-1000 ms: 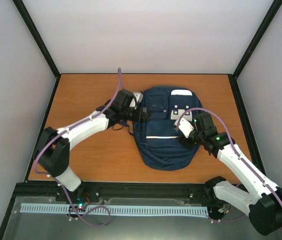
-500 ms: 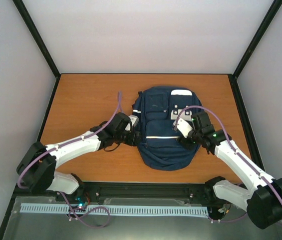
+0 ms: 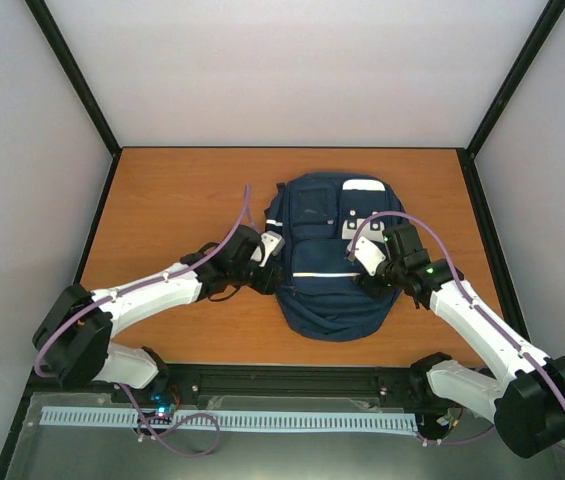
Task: Pack the student bag
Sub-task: Zip the student bag at the center of the board.
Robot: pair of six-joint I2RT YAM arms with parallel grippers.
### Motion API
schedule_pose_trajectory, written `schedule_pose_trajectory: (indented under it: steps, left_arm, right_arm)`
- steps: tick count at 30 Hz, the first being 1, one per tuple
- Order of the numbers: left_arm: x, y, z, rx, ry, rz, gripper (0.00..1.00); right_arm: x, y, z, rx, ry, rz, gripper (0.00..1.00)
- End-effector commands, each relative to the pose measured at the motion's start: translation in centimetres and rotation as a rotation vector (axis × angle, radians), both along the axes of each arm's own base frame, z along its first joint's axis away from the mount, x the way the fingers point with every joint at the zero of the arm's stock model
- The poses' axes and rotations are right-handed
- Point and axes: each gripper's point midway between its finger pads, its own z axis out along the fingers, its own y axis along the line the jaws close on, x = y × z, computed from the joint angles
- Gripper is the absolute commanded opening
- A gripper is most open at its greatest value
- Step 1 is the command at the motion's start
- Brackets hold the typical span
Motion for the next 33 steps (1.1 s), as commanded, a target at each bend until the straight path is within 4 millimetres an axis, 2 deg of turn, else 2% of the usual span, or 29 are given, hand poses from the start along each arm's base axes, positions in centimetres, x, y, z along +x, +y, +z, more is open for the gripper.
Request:
schedule_pose_trajectory:
  steps: [1,15,19,26,33]
  left_arm:
    - [-0.4,-1.6,0.2,-0.052,-0.038,-0.091,0.55]
    - [-1.8,-4.0,-3.3,-0.039,-0.017,-0.247,0.51]
    - [-2.3,-4.1,-4.3,-0.025,0.008,-0.278,0.44]
    - [-2.8,-3.7,-4.1,-0.038,0.01,-0.273,0.35]
    - [-3.2,-2.6,-4.5,0.01,-0.005,-0.224,0.39]
  right_arm:
    - [0.3,0.0,1.1,0.016,-0.02,-0.008,0.58]
    - [0.3,0.0,0.6,0.007,0.0,-0.004,0.58]
    - [0.4,0.0,0.6,0.004,-0.004,-0.007,0.58]
    - [0.4,0.0,0.4,0.003,0.003,-0.004,0.58]
    - [0.3,0.0,0.3,0.001,0.01,-0.004,0.58]
